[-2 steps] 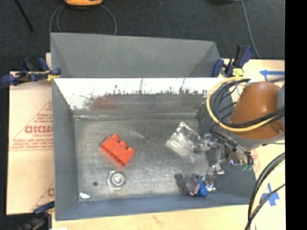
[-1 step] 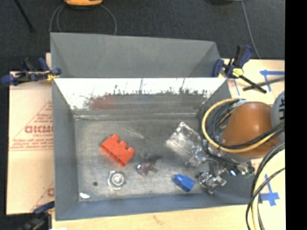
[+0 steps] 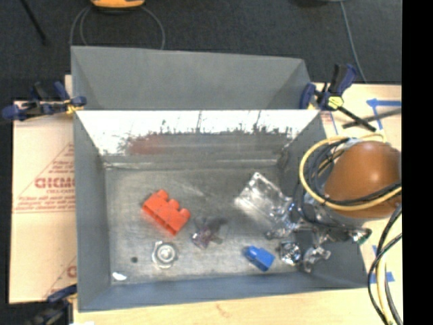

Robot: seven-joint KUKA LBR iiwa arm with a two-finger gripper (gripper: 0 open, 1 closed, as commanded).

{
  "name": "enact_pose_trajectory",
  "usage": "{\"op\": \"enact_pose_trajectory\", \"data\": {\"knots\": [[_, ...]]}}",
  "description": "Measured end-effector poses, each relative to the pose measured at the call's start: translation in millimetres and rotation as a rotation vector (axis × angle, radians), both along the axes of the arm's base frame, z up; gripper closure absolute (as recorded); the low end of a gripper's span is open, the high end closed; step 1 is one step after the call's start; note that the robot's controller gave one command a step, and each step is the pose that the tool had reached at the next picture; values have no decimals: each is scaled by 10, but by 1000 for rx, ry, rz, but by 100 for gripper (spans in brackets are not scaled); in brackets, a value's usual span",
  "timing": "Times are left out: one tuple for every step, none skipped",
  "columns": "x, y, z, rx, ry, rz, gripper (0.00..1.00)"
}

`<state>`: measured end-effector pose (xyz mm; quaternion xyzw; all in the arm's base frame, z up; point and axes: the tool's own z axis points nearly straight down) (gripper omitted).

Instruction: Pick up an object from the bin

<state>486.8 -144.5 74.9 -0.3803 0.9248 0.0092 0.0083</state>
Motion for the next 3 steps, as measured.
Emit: {"op": "enact_pose_trajectory", "data": {"knots": [[-7, -32, 0, -6, 1, 5, 100], [54, 118, 1134, -27, -3, 365, 100], [97, 188, 2596, -29, -7, 439, 100]]}}
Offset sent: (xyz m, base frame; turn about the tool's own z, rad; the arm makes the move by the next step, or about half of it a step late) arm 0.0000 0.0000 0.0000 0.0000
